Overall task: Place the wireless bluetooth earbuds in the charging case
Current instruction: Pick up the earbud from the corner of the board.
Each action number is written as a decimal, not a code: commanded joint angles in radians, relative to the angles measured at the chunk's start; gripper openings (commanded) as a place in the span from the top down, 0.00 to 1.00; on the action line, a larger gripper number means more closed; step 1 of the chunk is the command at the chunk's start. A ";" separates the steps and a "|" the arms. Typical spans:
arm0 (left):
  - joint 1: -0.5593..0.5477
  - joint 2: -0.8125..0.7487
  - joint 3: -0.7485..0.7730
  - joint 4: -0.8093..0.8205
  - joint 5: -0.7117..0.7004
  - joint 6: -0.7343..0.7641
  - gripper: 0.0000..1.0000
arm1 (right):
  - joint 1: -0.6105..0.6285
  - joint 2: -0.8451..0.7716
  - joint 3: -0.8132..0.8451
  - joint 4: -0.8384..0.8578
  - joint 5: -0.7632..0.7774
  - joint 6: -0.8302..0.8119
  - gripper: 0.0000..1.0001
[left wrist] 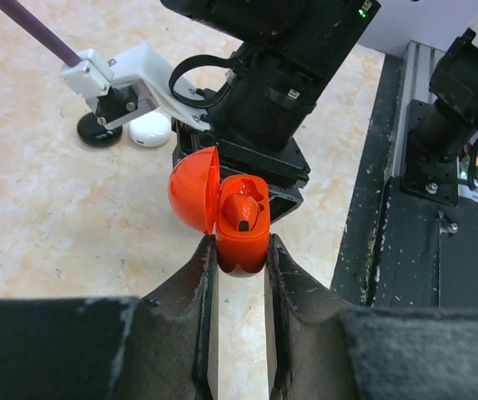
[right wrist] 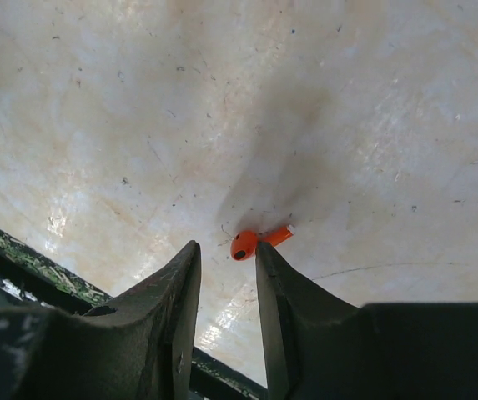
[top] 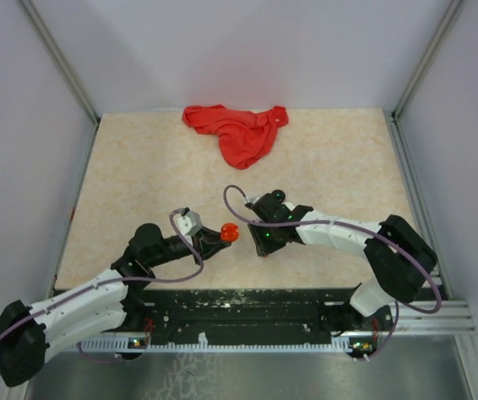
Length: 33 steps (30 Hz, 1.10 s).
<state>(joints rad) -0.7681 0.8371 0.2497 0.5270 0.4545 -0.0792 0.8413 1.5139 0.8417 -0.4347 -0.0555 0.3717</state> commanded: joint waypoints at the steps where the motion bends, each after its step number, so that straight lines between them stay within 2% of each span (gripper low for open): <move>1: -0.003 -0.064 -0.030 0.016 -0.060 -0.023 0.99 | -0.006 -0.035 0.077 -0.027 -0.008 -0.122 0.67; 11: -0.003 -0.144 -0.065 0.013 -0.116 -0.044 0.99 | 0.024 0.076 0.152 -0.132 -0.005 -0.366 0.63; 20: -0.003 -0.144 -0.065 0.014 -0.104 -0.047 0.99 | 0.024 0.116 0.150 -0.121 -0.051 -0.387 0.54; 33: -0.003 -0.125 -0.062 0.028 -0.090 -0.045 0.99 | 0.058 0.094 0.121 -0.201 -0.076 -0.342 0.54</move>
<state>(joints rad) -0.7681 0.7155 0.1917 0.5301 0.3519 -0.1162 0.8749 1.6279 0.9573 -0.6102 -0.1146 0.0078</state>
